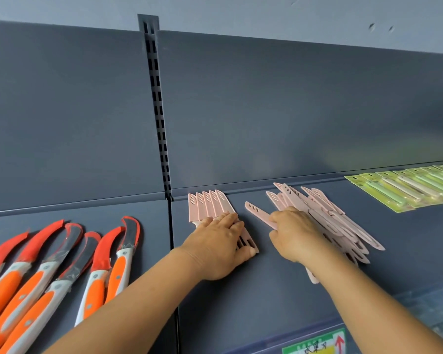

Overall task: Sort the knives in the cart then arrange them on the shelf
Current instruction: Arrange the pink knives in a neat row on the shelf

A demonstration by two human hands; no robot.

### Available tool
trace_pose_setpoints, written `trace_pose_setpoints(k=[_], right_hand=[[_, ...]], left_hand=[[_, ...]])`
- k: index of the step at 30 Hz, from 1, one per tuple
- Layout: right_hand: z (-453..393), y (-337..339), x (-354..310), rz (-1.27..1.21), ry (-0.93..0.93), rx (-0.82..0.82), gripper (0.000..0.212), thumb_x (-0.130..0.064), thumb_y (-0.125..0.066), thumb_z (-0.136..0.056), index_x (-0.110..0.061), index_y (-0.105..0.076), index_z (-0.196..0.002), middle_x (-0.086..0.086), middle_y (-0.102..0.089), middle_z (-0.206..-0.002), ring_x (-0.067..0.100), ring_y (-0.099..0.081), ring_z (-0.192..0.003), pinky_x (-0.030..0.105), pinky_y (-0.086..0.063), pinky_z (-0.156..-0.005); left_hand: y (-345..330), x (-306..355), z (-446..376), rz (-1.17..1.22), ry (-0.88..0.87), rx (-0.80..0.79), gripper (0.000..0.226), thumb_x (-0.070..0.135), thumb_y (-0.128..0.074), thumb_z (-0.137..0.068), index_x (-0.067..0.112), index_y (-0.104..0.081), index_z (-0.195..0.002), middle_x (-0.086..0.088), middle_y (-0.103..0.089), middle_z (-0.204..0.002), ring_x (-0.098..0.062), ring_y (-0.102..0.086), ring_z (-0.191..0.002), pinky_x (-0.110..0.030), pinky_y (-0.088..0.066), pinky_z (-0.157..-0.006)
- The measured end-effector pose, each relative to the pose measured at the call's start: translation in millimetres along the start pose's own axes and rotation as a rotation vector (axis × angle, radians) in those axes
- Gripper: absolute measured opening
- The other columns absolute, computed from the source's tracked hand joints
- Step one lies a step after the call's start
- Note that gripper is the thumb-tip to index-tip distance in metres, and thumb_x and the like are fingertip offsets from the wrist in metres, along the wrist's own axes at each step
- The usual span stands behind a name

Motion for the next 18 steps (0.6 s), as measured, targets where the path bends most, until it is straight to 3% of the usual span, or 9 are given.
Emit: trace_pose_setpoints(k=[3,8,11,15,16,18], right_hand=[[5.6,1.8,4.9,0.104,0.010,0.007,0.020,-0.011,-0.049,-0.092,-0.013,-0.056,-0.111,0.007,-0.049,-0.119,0.027,-0.049,-0.111,0.028,-0.035,-0.073],[3.0,7.4,-0.1,0.241,0.002,-0.001,0.031,0.001,-0.053,-0.087,-0.010,-0.055,-0.116,0.010,-0.054,-0.119,0.027,-0.056,-0.110,0.029,-0.044,-0.077],[-2.1,10.2,-6.7,0.250,0.020,0.024,0.026,-0.001,-0.053,-0.089,-0.010,-0.057,-0.113,0.010,-0.058,-0.115,0.027,-0.059,-0.105,0.028,-0.040,-0.070],[-21.2,13.3,-13.5,-0.126,-0.021,0.099,0.009,-0.009,-0.054,-0.086,-0.011,-0.060,-0.080,0.012,-0.065,-0.096,0.032,-0.055,-0.081,0.030,-0.044,-0.063],[-25.2,11.4,-16.8,-0.267,-0.031,0.089,0.011,-0.009,-0.054,-0.084,-0.008,-0.063,-0.079,0.014,-0.067,-0.094,0.034,-0.058,-0.084,0.033,-0.050,-0.069],[-29.1,7.2,-23.8,-0.496,-0.050,0.071,0.020,-0.006,-0.053,-0.084,-0.003,-0.069,-0.095,0.016,-0.069,-0.100,0.034,-0.062,-0.099,0.039,-0.052,-0.085]], left_hand=[[-0.5,0.3,-1.3,0.025,0.005,0.021,0.068,0.056,-0.030,-0.097,0.014,-0.023,-0.150,0.000,-0.016,-0.158,-0.021,-0.017,-0.144,-0.032,-0.008,-0.116],[-3.8,0.9,-3.0,0.017,0.015,0.035,0.068,0.056,-0.030,-0.097,0.013,-0.024,-0.149,-0.004,-0.018,-0.158,-0.021,-0.016,-0.145,-0.033,-0.009,-0.118],[-6.5,1.0,-2.9,0.028,0.019,0.040,0.068,0.056,-0.030,-0.097,0.013,-0.023,-0.149,-0.004,-0.017,-0.158,-0.021,-0.013,-0.146,-0.035,-0.007,-0.120],[-9.1,0.1,-3.3,0.047,0.019,0.056,0.069,0.056,-0.031,-0.096,0.012,-0.022,-0.149,-0.004,-0.016,-0.158,-0.021,-0.011,-0.146,-0.036,-0.006,-0.120],[-9.6,0.1,-3.2,0.050,0.019,0.056,0.070,0.057,-0.031,-0.096,0.012,-0.020,-0.149,-0.004,-0.015,-0.158,-0.021,-0.010,-0.146,-0.036,-0.006,-0.120],[-9.9,-0.3,-2.7,0.047,0.020,0.062,0.073,0.058,-0.031,-0.096,0.012,-0.016,-0.150,-0.005,-0.014,-0.158,-0.022,-0.009,-0.147,-0.036,-0.006,-0.120]])
Point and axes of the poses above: each hand's wrist, its own z-axis away from the middle knuckle, its own y-axis out of the back of the hand, x = y × z, the point moved 7 cm from there along -z, towards the middle knuckle
